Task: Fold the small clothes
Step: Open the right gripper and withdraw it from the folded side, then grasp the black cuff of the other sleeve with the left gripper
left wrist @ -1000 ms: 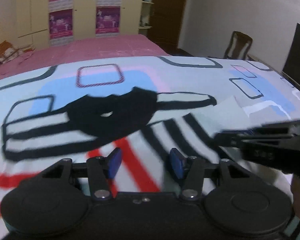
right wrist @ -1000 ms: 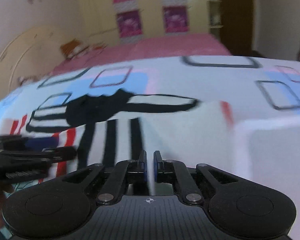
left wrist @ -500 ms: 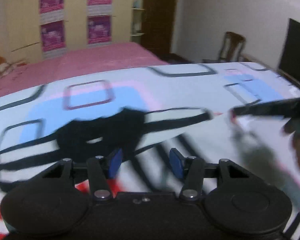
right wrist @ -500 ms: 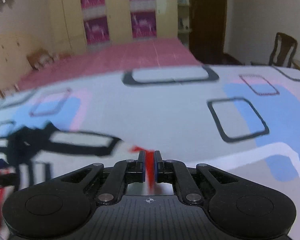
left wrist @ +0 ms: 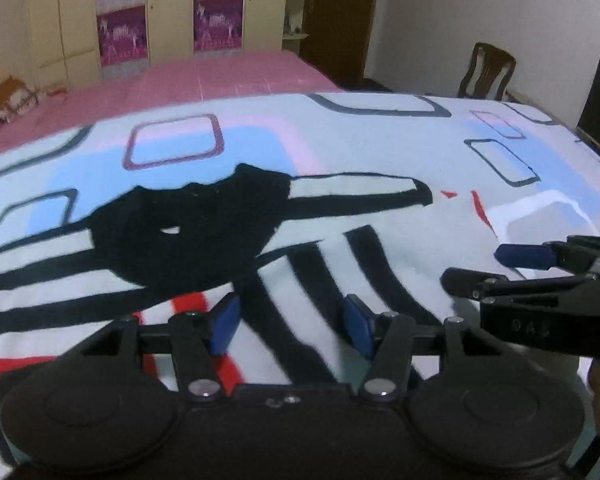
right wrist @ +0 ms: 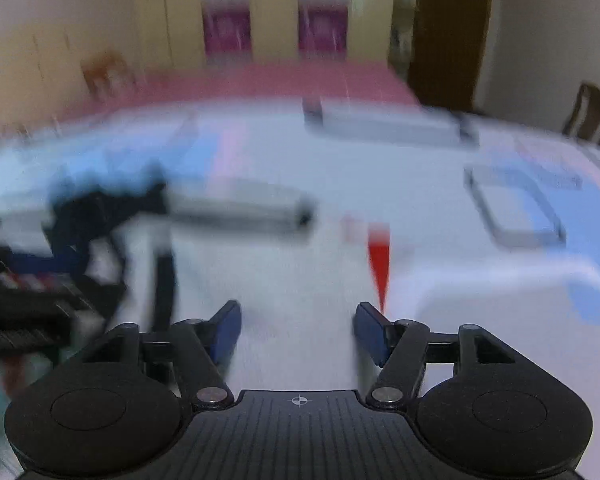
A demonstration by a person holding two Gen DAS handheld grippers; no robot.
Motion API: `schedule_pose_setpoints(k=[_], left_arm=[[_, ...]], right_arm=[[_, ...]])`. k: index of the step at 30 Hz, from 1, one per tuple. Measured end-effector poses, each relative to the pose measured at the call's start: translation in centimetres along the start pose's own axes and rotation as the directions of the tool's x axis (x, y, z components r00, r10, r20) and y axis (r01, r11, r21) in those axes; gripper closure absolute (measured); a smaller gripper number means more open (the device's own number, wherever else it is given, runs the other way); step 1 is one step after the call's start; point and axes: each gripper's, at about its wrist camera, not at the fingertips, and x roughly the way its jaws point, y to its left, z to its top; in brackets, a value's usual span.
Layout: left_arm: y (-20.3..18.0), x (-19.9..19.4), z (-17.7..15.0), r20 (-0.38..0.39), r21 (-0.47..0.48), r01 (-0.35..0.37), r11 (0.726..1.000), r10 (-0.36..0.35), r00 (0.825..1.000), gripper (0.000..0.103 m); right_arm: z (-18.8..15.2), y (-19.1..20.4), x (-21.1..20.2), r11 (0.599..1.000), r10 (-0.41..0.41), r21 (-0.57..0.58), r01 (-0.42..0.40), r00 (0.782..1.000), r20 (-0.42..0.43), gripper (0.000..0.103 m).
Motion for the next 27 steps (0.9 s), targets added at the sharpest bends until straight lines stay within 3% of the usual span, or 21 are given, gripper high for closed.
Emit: schedule_pose_setpoints(k=[3, 5, 7, 10, 13, 15, 16, 18, 22, 27], left_arm=[[0.8, -3.2, -1.3, 0.074, -0.009, -0.020, 1.000, 0.021, 0.997, 0.049], [1.7, -4.7, -2.7, 0.091, -0.020, -0.043, 0.999, 0.045, 0.995, 0.048], [2.9, -4.1, -3.9, 0.026, -0.001, -0.081, 0.997, 0.081, 0.996, 0.044], [4.3, -5.3, -4.7, 0.034, -0.037, -0.081, 0.996, 0.082, 0.996, 0.047], [5.2, -7.0, -5.2, 0.081, -0.068, -0.092, 0.993, 0.097, 0.992, 0.046], [5.9, -6.4, -6.1, 0.017, -0.076, -0.100, 0.992, 0.101, 0.995, 0.044], [6.1, -6.7, -6.3, 0.041, -0.091, -0.089, 0.992, 0.093, 0.995, 0.043], [6.3, -7.2, -6.1, 0.034, -0.100, -0.092, 0.991, 0.096, 0.995, 0.044], [7.6, -8.9, -6.5, 0.063, -0.112, -0.137, 0.984, 0.145, 0.987, 0.031], [13.2, -13.7, -9.2, 0.089, -0.249, -0.219, 0.944, 0.248, 0.965, 0.017]], right_arm=[[-0.1, -0.1, -2.6, 0.999, 0.020, 0.028, -0.021, 0.999, 0.032, 0.070], [-1.1, -0.3, -4.4, 0.999, 0.030, 0.034, -0.032, 0.998, 0.055, 0.070], [-2.8, -0.4, -4.2, 0.999, 0.026, 0.027, -0.025, 1.000, -0.017, 0.070], [-3.5, -0.1, -5.2, 1.000, 0.007, -0.002, -0.007, 1.000, -0.011, 0.070], [-3.1, -0.4, -7.4, 1.000, 0.014, 0.020, -0.015, 0.998, 0.056, 0.070], [-3.8, -0.1, -7.6, 0.999, 0.031, 0.021, -0.031, 0.999, 0.017, 0.070], [-4.5, 0.2, -6.6, 0.999, 0.039, 0.008, -0.039, 0.998, -0.041, 0.070], [-5.2, 1.6, -7.0, 0.996, -0.011, -0.087, 0.009, 1.000, -0.020, 0.070], [-4.1, 1.7, -9.3, 1.000, 0.013, 0.005, -0.014, 0.999, 0.037, 0.070], [-4.2, 2.7, -10.8, 0.998, 0.041, 0.041, -0.043, 0.998, 0.052, 0.067]])
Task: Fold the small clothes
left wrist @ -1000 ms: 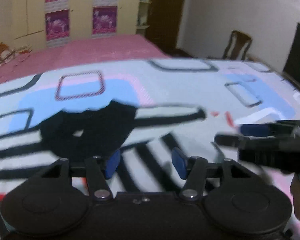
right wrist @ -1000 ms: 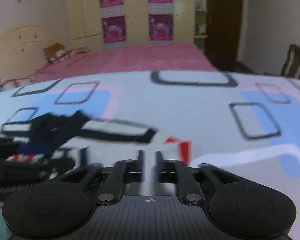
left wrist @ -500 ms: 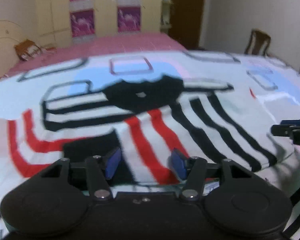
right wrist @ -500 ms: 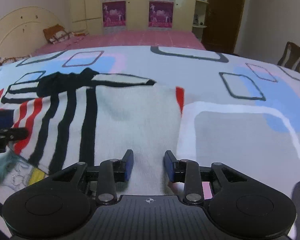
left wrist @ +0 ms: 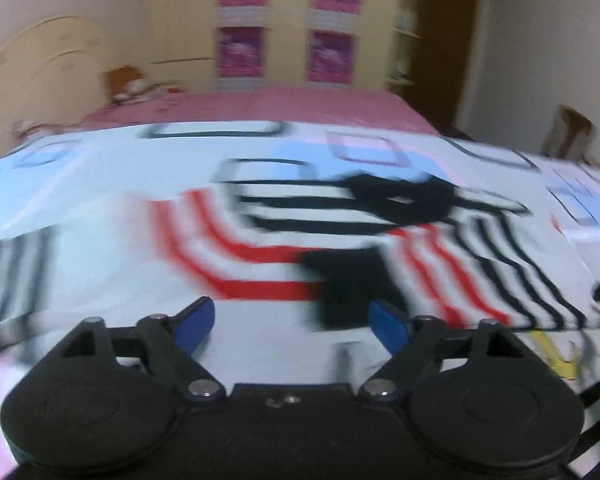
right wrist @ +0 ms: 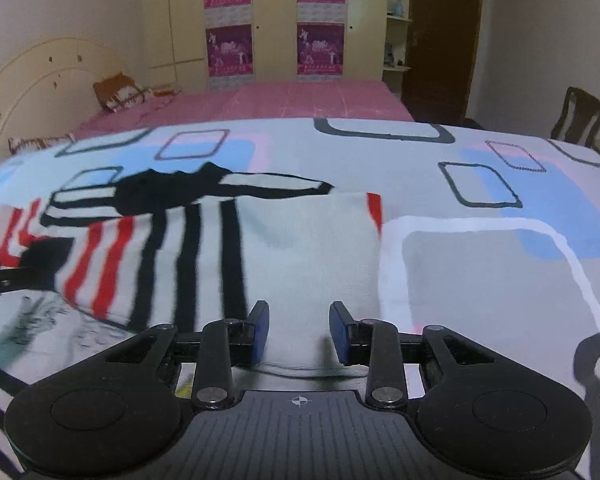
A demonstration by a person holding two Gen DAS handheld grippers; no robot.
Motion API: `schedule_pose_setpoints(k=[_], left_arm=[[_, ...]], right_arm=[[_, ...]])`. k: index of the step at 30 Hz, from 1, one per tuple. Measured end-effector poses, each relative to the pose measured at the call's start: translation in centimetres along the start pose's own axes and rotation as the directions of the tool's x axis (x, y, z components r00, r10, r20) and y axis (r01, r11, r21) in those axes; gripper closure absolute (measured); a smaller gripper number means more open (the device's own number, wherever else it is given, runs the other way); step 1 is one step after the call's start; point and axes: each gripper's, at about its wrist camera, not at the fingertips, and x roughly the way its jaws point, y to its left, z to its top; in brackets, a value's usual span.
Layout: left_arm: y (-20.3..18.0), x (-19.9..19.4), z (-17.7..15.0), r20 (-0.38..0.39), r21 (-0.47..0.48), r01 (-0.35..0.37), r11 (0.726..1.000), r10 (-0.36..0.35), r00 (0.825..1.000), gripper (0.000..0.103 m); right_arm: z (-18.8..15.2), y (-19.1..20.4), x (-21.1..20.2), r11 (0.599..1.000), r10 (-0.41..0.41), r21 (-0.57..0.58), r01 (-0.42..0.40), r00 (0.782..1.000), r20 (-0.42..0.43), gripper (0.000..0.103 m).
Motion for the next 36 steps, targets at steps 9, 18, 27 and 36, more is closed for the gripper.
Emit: schedule_pose_setpoints(k=[9, 18, 27, 36], left_arm=[[20.3, -5.4, -3.1, -0.017, -0.467, -0.255, 0.847, 0.280, 0.960, 0.036], [32.3, -4.4, -5.3, 0.072, -0.796, -0.098, 0.597, 0.254, 0.964, 0.051], [32.7, -2.3, -3.7, 0.175, -0.810, 0.067, 0.582, 0.131, 0.976, 0.098], [17.6, 0.0, 4.5, 0.202, -0.504, 0.216, 0.836, -0.129, 0.971, 0.098]], right_arm=[[0.5, 4.5, 1.5, 0.999, 0.054, -0.002, -0.054, 0.998, 0.015, 0.032], [1.7, 8.5, 2.5, 0.999, 0.034, -0.022, -0.034, 0.999, 0.012, 0.033], [2.1, 8.2, 2.7, 1.000, -0.013, 0.023, 0.013, 1.000, -0.004, 0.033], [2.0, 5.7, 1.5, 0.994, -0.036, 0.106, 0.034, 0.999, 0.010, 0.033]])
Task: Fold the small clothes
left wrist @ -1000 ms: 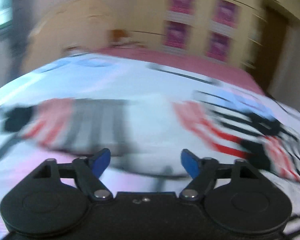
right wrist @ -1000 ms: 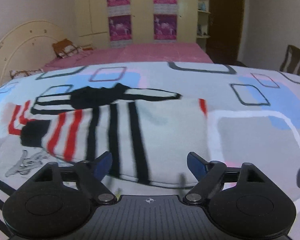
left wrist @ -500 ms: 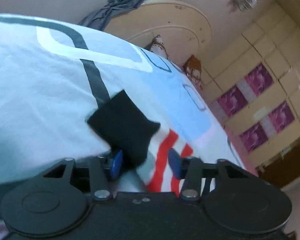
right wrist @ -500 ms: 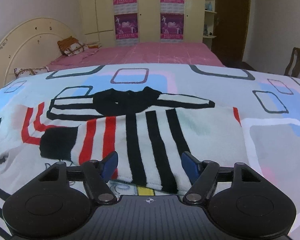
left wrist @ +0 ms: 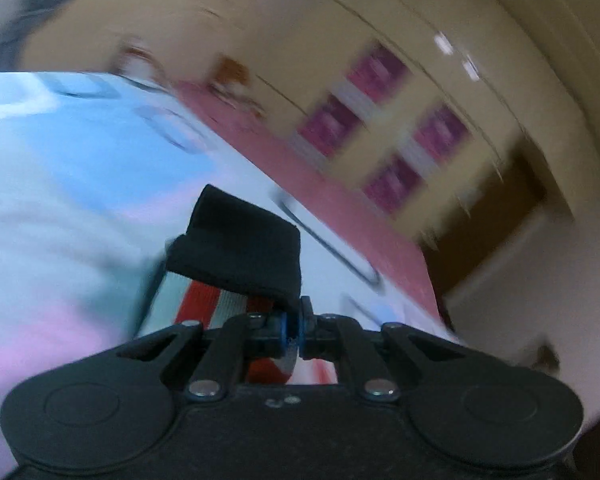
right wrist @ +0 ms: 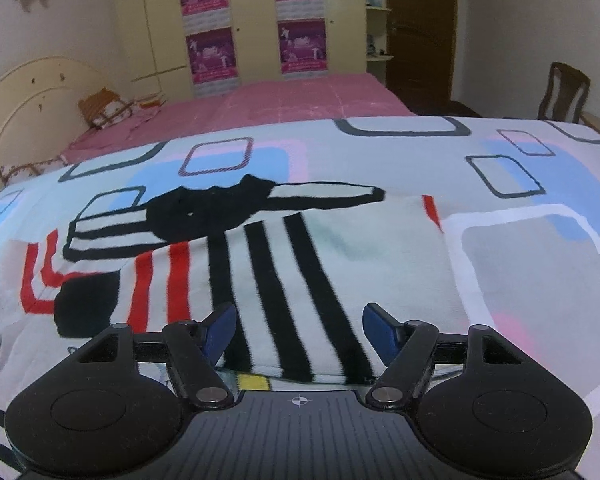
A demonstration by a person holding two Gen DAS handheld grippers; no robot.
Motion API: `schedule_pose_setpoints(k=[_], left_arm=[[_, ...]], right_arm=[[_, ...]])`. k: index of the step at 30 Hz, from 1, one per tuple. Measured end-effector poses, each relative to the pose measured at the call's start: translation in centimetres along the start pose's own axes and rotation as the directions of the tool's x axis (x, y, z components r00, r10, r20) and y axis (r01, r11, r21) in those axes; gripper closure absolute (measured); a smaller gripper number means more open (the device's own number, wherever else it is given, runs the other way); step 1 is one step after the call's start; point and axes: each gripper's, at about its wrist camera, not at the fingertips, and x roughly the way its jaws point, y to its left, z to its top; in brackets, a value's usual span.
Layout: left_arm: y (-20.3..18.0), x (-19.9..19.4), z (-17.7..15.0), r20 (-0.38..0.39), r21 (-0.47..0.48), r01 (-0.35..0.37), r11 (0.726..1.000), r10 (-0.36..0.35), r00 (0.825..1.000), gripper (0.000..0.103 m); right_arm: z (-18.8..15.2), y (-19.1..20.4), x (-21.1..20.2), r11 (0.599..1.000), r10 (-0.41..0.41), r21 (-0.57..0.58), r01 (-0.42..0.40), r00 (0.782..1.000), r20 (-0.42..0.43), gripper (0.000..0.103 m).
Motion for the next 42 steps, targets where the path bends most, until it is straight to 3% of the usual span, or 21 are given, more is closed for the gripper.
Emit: schedule_pose_setpoints(k=[3, 8, 13, 16, 17, 18, 19, 20, 21, 23, 25, 28, 29, 32, 33, 34, 35, 37, 39, 40, 42], left_arm=[[-6.9, 2.3, -2.9, -0.093, 0.189, 0.061, 0.980, -0.044, 0.995, 0.098], [-14.2, 6.2, -7.0, -0.202, 0.279, 0.142, 0.950, -0.087, 0.975, 0.098], [-19.5, 9.2, -11.5, -0.317, 0.421, 0.170, 0.891, -0.031, 0.948, 0.098], [-20.8, 10.4, -15.0, -0.388, 0.482, 0.183, 0.857, 0.021, 0.922, 0.095], [-21.3, 10.9, -16.0, -0.418, 0.498, 0.195, 0.845, 0.036, 0.908, 0.077], [-21.8, 11.1, -16.8, -0.429, 0.513, 0.209, 0.833, 0.038, 0.902, 0.066], [-22.5, 10.6, -17.7, -0.430, 0.529, 0.234, 0.816, 0.020, 0.903, 0.037], [-23.1, 10.0, -18.4, -0.440, 0.542, 0.282, 0.792, -0.018, 0.898, 0.017], [-23.5, 9.5, -19.0, -0.452, 0.549, 0.322, 0.772, -0.050, 0.891, 0.014], [-23.9, 8.4, -19.8, -0.459, 0.557, 0.356, 0.751, -0.079, 0.885, 0.021], [-22.7, 6.4, -19.3, -0.442, 0.524, 0.373, 0.766, -0.130, 0.887, 0.022], [-19.6, 3.1, -18.0, -0.379, 0.511, 0.298, 0.806, -0.100, 0.920, 0.032], [-18.0, 1.9, -17.4, -0.349, 0.513, 0.255, 0.820, -0.072, 0.934, 0.037], [-12.5, -2.0, -15.3, -0.245, 0.515, 0.085, 0.853, 0.052, 0.968, 0.039], [-11.1, -3.0, -14.8, -0.212, 0.523, 0.034, 0.851, 0.092, 0.973, 0.039], [-9.5, -4.0, -14.3, -0.176, 0.529, -0.023, 0.848, 0.136, 0.975, 0.038], [-8.2, -4.4, -13.4, -0.154, 0.522, -0.074, 0.850, 0.180, 0.972, 0.033], [-6.4, -4.4, -12.6, -0.149, 0.504, -0.127, 0.854, 0.232, 0.961, 0.034], [-5.2, -3.5, -12.2, -0.162, 0.503, -0.133, 0.854, 0.245, 0.956, 0.042], [-4.8, -2.8, -12.0, -0.177, 0.499, -0.132, 0.857, 0.250, 0.952, 0.053], [-4.3, -1.8, -11.2, -0.178, 0.499, -0.131, 0.857, 0.249, 0.952, 0.053]], right_arm=[[-0.1, -0.8, -0.8, 1.000, 0.006, 0.008, -0.006, 1.000, 0.009, 0.033], [-0.4, -3.3, -2.1, 0.999, -0.004, 0.047, 0.002, 1.000, 0.024, 0.033], [-0.8, -6.2, -3.3, 0.996, -0.014, 0.093, 0.012, 1.000, 0.021, 0.033], [-1.3, -7.6, -3.9, 0.994, -0.018, 0.110, 0.016, 1.000, 0.015, 0.033], [-1.5, -8.1, -4.1, 0.993, -0.015, 0.119, 0.014, 1.000, 0.009, 0.033], [-1.6, -8.6, -4.1, 0.992, -0.013, 0.127, 0.012, 1.000, 0.004, 0.033], [-1.7, -9.0, -4.3, 0.991, -0.009, 0.132, 0.008, 1.000, 0.003, 0.033], [-1.8, -9.3, -4.4, 0.991, -0.005, 0.135, 0.005, 1.000, 0.003, 0.033], [-1.9, -9.5, -4.4, 0.990, -0.005, 0.139, 0.004, 1.000, 0.003, 0.033], [-2.0, -9.9, -4.4, 0.988, -0.003, 0.154, 0.003, 1.000, 0.002, 0.033], [-1.8, -10.1, -4.2, 0.983, 0.020, 0.181, -0.020, 1.000, 0.002, 0.033], [-1.1, -9.2, -3.5, 0.974, 0.099, 0.201, -0.099, 0.995, 0.012, 0.033], [-0.9, -8.5, -3.1, 0.974, 0.126, 0.191, -0.126, 0.992, 0.010, 0.033], [-0.5, -6.1, -1.8, 0.964, 0.210, 0.166, -0.207, 0.978, 0.004, 0.033], [-0.3, -5.3, -1.2, 0.959, 0.235, 0.164, -0.232, 0.972, -0.002, 0.041], [-0.2, -4.6, -0.6, 0.954, 0.260, 0.162, -0.254, 0.966, -0.012, 0.053], [-0.1, -3.9, 0.1, 0.950, 0.272, 0.166, -0.265, 0.962, -0.024, 0.054], [0.0, -2.9, 1.7, 0.945, 0.281, 0.189, -0.268, 0.959, -0.041, 0.054], [0.2, -2.5, 3.5, 0.941, 0.275, 0.224, -0.255, 0.959, -0.063, 0.054], [0.3, -2.4, 4.1, 0.942, 0.267, 0.231, -0.245, 0.961, -0.069, 0.054], [0.8, -1.4, 5.0, 0.949, 0.261, 0.202, -0.242, 0.963, -0.072, 0.054]])
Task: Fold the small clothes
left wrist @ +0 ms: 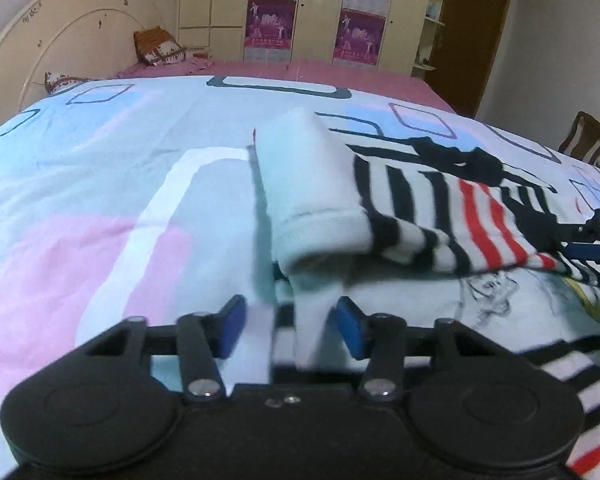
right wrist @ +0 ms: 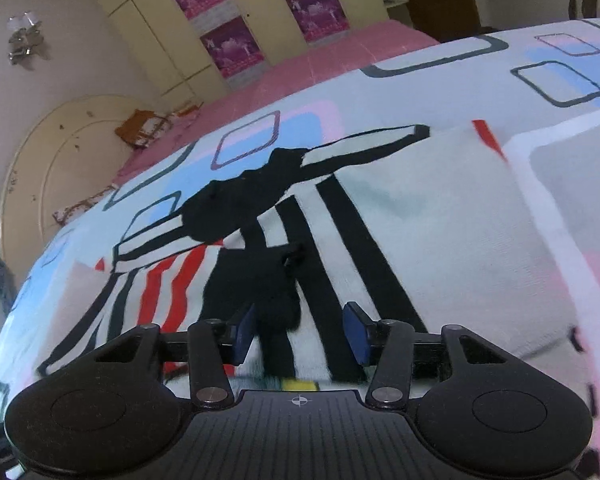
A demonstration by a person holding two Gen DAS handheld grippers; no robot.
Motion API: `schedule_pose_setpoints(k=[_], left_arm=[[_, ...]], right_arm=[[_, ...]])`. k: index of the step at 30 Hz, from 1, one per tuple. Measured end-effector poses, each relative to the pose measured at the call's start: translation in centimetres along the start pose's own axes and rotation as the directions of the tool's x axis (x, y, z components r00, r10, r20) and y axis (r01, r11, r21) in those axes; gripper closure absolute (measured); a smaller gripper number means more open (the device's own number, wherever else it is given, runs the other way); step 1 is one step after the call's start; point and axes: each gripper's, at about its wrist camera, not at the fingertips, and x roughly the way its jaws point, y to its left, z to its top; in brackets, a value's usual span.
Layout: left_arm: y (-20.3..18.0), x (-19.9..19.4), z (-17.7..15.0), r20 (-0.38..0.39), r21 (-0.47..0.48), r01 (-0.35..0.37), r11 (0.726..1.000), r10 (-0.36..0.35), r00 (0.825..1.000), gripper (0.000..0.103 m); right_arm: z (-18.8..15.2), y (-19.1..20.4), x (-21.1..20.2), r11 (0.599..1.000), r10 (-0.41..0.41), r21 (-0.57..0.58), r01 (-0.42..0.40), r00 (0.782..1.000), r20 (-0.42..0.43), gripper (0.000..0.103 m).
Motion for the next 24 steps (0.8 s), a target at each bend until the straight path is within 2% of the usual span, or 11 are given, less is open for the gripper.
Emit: schedule_pose_setpoints(k=[2, 3, 4, 6, 8, 10, 12, 13, 15, 17, 24], left_arm=[[0.8, 1.0, 0.6, 0.009, -0.008, -0.011, 1.000, 0.011, 1.000, 0.057], [1.1, 1.4, 0.9, 0.008, -0.028, 0.003, 1.000, -0.002, 1.000, 0.060], [1.0, 1.7, 1.2, 0.007, -0.033, 0.009, 0.999, -0.009, 1.000, 0.077], [0.4, 2.2, 1.2, 0.007, 0.009, 0.012, 1.000, -0.012, 1.000, 0.085], [0.3, 2.0, 0.8, 0.017, -0.003, 0.016, 1.000, -0.016, 1.000, 0.088], [0.2, 2.1, 0.7, 0.019, 0.000, 0.019, 1.000, -0.019, 1.000, 0.088], [0.3, 2.1, 0.5, 0.017, 0.000, 0.029, 1.000, -0.029, 0.999, 0.089], [0.3, 2.1, 0.6, 0.016, 0.005, 0.032, 0.999, -0.032, 0.999, 0.089], [0.4, 2.2, 0.6, 0.013, 0.004, 0.039, 0.999, -0.039, 0.999, 0.089], [0.5, 2.2, 0.7, 0.009, 0.004, 0.045, 0.999, -0.045, 0.999, 0.089], [0.5, 2.3, 0.8, -0.003, 0.010, 0.049, 0.999, -0.049, 0.999, 0.089]], right_arm=[[0.5, 0.8, 1.0, 0.999, -0.007, -0.052, 0.006, 1.000, -0.011, 0.054], [0.6, 1.4, 1.5, 0.996, -0.001, -0.085, -0.001, 1.000, -0.019, 0.066], [0.7, 2.0, 1.9, 0.992, -0.003, -0.123, -0.001, 0.999, -0.033, 0.078], [0.8, 3.0, 2.2, 0.981, -0.011, -0.191, 0.002, 0.999, -0.041, 0.094], [1.2, 3.8, 1.4, 0.970, -0.009, -0.243, 0.006, 1.000, -0.013, 0.094], [2.3, 4.3, -1.3, 0.965, 0.002, -0.263, 0.022, 0.996, 0.091, 0.095], [3.4, 4.2, -4.6, 0.967, 0.005, -0.249, 0.055, 0.972, 0.234, 0.095], [3.6, 3.8, -5.6, 0.964, 0.003, -0.257, 0.070, 0.962, 0.273, 0.095], [3.4, 2.7, -3.9, 0.952, -0.055, -0.290, 0.103, 0.984, 0.169, 0.095], [2.5, 1.3, -2.7, 0.952, -0.079, -0.287, 0.106, 0.992, 0.103, 0.095], [0.1, 0.3, -1.8, 0.956, -0.100, -0.267, 0.117, 0.992, 0.077, 0.095]])
